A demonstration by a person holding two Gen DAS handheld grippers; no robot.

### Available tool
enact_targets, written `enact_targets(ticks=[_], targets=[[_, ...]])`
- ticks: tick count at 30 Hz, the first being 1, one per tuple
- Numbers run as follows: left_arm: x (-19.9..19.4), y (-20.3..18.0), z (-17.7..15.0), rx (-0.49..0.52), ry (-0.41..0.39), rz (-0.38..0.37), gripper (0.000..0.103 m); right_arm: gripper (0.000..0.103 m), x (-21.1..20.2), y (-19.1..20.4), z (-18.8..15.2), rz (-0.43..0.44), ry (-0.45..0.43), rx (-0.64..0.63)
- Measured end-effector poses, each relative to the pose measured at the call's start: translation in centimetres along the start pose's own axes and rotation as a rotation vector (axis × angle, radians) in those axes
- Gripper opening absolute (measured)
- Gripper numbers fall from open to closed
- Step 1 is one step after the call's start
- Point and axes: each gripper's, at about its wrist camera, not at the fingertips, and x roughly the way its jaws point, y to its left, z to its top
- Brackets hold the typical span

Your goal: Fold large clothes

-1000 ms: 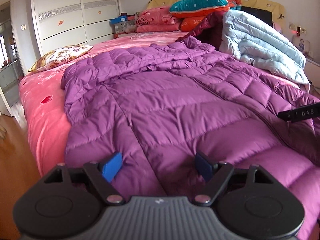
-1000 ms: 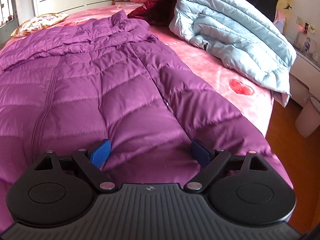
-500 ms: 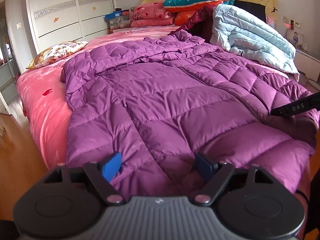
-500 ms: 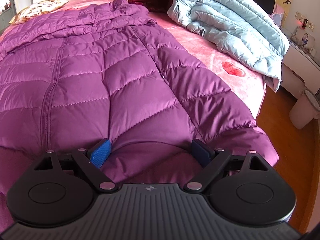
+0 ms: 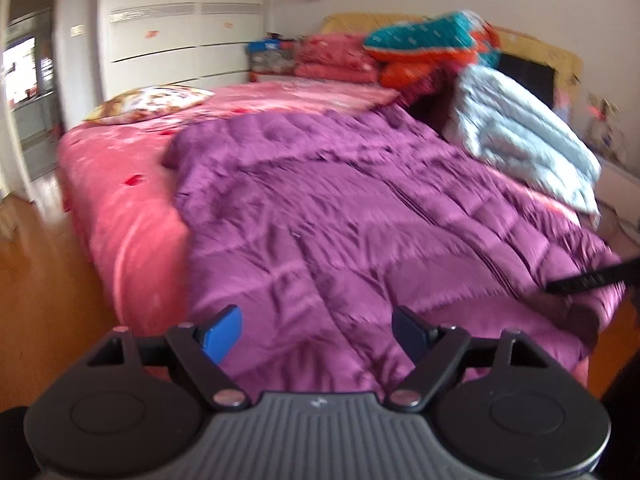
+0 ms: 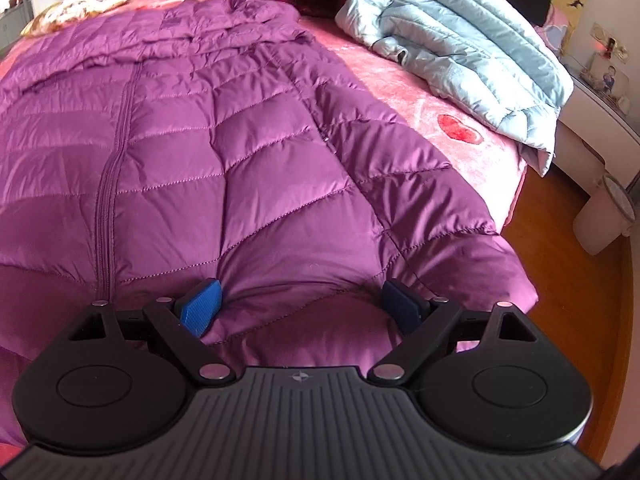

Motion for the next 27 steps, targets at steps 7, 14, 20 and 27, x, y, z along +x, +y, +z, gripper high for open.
enact_targets(ticks=[7, 14, 20, 27], targets=[[0.3, 3.3, 0.4, -0.188, 0.007, 0.065, 0.082, 0.103, -2.0, -2.9, -0.2, 0.053, -0.084, 0.171], [0.9, 5.3, 0.0, -0.296, 0.042, 0.069, 0.082, 0.103, -3.4, -6.1, -0.8, 0.089, -0.178, 0.339], [1.3, 5.8, -0.6, -0.331, 0.081, 0.047, 0.082, 0.103, -4.3, -10.4, -1.5, 0.041, -0.275, 0.563], [2.1, 6.3, -1.2, -0.390, 0.141, -0.024, 0.086, 0.103, -2.7, -14.4, -2.3, 0.031, -0.225, 0.780]])
